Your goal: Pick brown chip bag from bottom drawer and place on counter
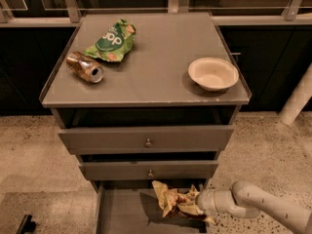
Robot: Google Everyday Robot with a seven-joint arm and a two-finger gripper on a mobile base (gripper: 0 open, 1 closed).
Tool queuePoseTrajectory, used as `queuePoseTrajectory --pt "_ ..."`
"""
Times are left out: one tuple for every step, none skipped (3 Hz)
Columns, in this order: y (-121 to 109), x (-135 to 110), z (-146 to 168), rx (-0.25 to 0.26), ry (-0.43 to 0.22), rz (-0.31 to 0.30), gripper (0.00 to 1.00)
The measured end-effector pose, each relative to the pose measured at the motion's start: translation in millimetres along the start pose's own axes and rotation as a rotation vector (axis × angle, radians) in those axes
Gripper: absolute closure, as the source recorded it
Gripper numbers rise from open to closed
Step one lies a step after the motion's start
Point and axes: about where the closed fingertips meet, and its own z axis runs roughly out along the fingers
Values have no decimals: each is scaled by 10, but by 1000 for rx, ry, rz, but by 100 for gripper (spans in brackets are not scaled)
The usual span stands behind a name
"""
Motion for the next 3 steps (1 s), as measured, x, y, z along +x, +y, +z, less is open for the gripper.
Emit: queuePoseTrajectory --pt "364 -403 -291 -111 -82 -144 100" --pt "685 -809 -717 -168 -137 -256 100" --pt "850 -1137 -1069 -160 -139 -320 100"
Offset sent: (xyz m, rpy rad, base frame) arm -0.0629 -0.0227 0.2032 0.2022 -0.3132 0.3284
